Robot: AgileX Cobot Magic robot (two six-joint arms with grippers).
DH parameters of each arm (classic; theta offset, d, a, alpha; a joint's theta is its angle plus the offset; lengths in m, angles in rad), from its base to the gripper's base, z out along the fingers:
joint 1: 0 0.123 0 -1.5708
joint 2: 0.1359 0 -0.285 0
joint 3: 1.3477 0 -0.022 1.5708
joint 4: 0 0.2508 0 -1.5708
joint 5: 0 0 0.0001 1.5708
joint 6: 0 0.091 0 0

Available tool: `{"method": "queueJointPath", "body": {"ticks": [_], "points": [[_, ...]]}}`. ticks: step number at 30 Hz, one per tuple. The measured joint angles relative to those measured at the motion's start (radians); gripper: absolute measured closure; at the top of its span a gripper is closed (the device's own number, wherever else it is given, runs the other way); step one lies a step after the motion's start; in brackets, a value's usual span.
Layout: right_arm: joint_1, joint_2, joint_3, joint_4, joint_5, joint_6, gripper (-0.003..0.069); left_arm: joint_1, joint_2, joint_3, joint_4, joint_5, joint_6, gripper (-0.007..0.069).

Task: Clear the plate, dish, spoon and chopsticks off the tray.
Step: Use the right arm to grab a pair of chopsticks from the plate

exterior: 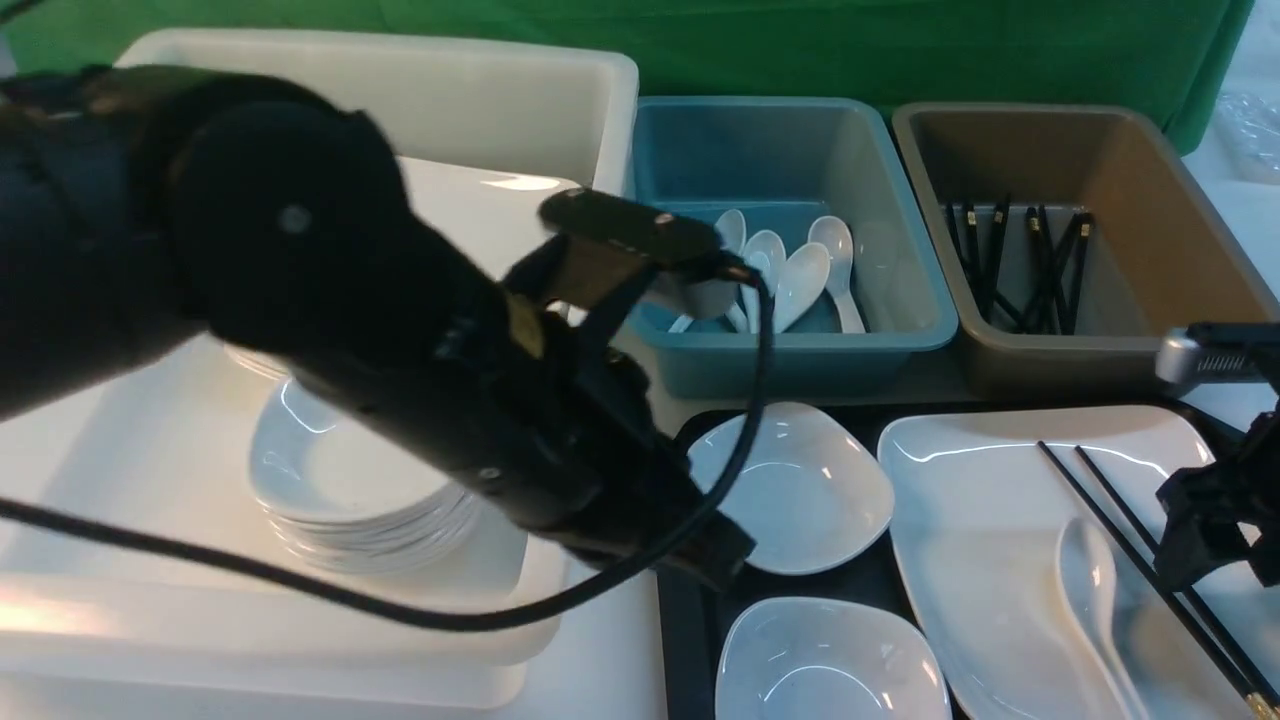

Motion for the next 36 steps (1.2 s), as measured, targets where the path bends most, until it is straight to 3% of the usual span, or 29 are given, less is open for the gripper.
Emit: {"method": "queueJointPath", "body": {"ticks": [5, 8, 16, 18, 21, 22, 24, 36], "points": [[0.023, 0.049, 0.0, -0.018, -0.002, -0.019, 0.0089, -0.009, 0.113, -0.09, -0.03, -0.104, 0.156, 0.0623], [0.045, 0.066, 0.0, -0.025, -0.012, -0.022, 0.0089, -0.009, 0.161, -0.103, -0.115, -0.259, 0.283, 0.0623], [0.048, 0.099, -0.003, -0.034, -0.033, -0.019, 0.0094, -0.009, 0.217, -0.107, -0.175, -0.394, 0.405, 0.0622], [0.048, 0.1, -0.005, -0.038, -0.034, -0.019, 0.0135, -0.009, 0.221, -0.107, -0.175, -0.4, 0.411, 0.0622], [0.048, 0.103, -0.005, -0.045, -0.037, -0.018, 0.0262, -0.009, 0.222, -0.107, -0.177, -0.405, 0.413, 0.0622], [0.048, 0.104, -0.007, -0.046, -0.036, -0.018, 0.0397, -0.009, 0.222, -0.107, -0.179, -0.41, 0.414, 0.0622], [0.048, 0.105, -0.009, -0.043, -0.028, -0.016, 0.0526, -0.009, 0.222, -0.107, -0.18, -0.411, 0.414, 0.0622], [0.049, -0.002, -0.04, -0.002, 0.088, 0.027, 0.0518, -0.009, 0.222, -0.107, -0.181, -0.411, 0.414, 0.0622]]}}
